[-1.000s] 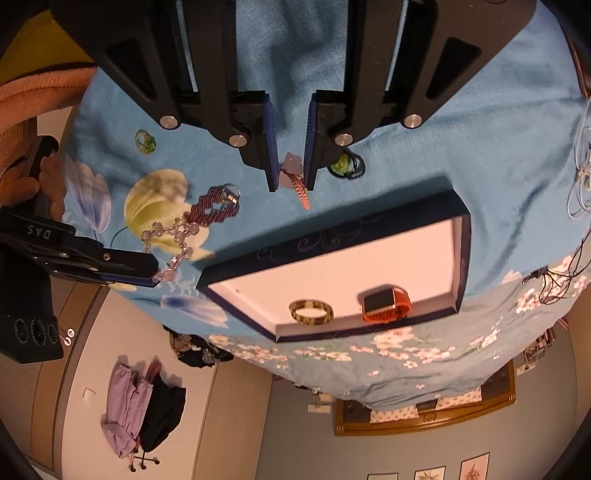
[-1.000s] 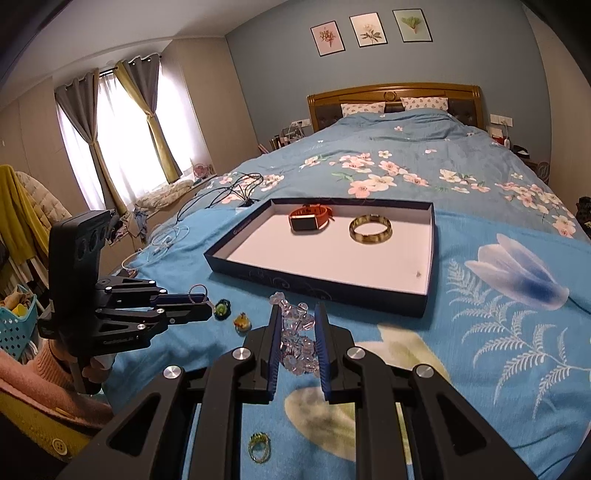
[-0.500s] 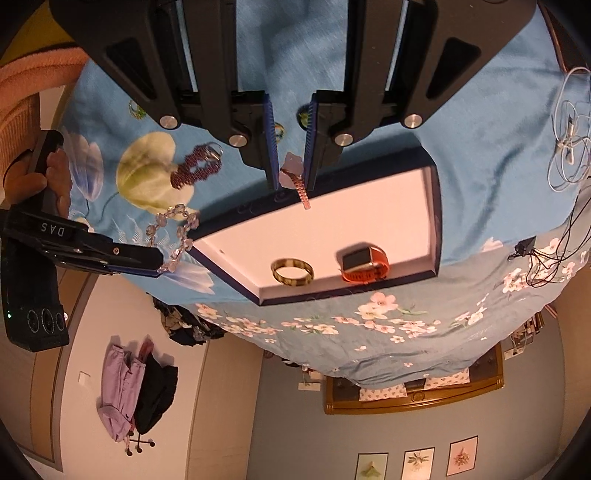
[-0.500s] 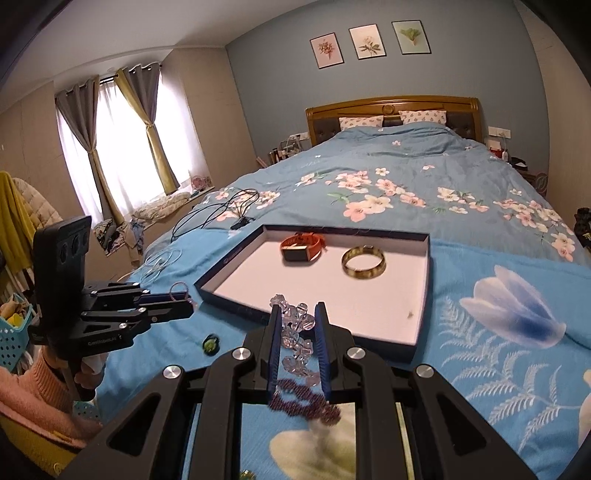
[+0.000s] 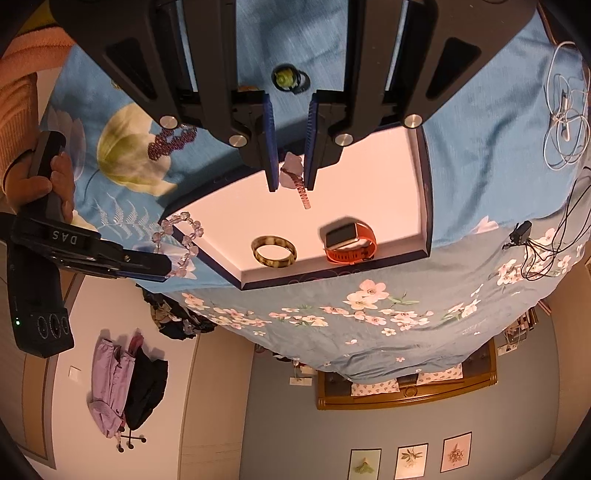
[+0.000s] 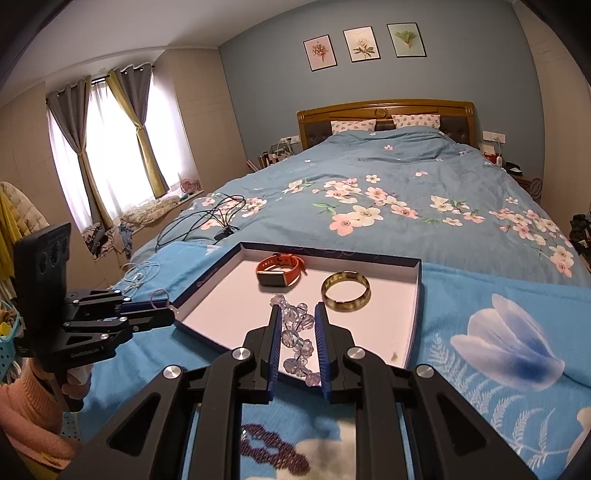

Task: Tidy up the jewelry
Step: 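Carry the pendant and clear bead bracelet over the blue tray with both grippers, then open both grippers to drop the pendant and bead bracelet in the tray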

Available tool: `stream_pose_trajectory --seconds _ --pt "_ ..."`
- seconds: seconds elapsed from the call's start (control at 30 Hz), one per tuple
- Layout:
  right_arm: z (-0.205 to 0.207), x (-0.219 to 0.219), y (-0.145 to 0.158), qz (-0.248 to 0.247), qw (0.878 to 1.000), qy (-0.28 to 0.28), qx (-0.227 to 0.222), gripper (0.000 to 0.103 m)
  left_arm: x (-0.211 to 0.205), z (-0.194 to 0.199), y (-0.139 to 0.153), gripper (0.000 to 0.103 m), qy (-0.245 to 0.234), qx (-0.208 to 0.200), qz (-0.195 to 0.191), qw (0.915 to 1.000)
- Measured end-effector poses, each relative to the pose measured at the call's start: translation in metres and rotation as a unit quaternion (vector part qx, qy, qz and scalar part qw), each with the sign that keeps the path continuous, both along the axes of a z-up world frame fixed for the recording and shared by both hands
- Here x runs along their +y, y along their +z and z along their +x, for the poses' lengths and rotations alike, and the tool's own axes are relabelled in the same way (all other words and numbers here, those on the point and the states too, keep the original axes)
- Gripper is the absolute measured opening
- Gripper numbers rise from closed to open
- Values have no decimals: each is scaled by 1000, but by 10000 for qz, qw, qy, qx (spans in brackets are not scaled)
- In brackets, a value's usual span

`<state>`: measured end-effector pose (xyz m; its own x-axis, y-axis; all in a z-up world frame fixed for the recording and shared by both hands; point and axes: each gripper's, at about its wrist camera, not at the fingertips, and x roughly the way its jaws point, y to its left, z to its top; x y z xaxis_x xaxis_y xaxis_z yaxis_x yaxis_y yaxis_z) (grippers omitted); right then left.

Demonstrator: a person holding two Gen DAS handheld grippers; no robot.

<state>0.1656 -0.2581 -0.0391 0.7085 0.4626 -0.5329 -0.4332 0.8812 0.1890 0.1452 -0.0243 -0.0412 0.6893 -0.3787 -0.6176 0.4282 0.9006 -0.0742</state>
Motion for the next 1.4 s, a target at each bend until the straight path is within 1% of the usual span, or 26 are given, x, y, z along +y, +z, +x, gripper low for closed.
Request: stream_pose_trajectory --seconds 0.27,0.47,0.7,1.03,1.13,1.4 --pt "26 4 -4 -75 9999 -70 55 16 1 22 -5 14 97 62 49 9999" --pt "43 5 -9 -164 9996 -182 117 16 3 36 -9 14 160 150 11 9998" --pt "61 7 -16 -232 9991 -288 207 16 0 53 -14 14 167 238 41 9996" --pt "76 8 -29 -329 9980 -414 332 16 -6 78 -24 14 202 387 138 9990" --pt "80 9 -32 -377 9976 -452 360 16 -8 85 -28 14 217 439 217 9986" --pt "84 23 -41 -534 9972 -340 403 16 -14 100 -38 14 222 639 251 9974"
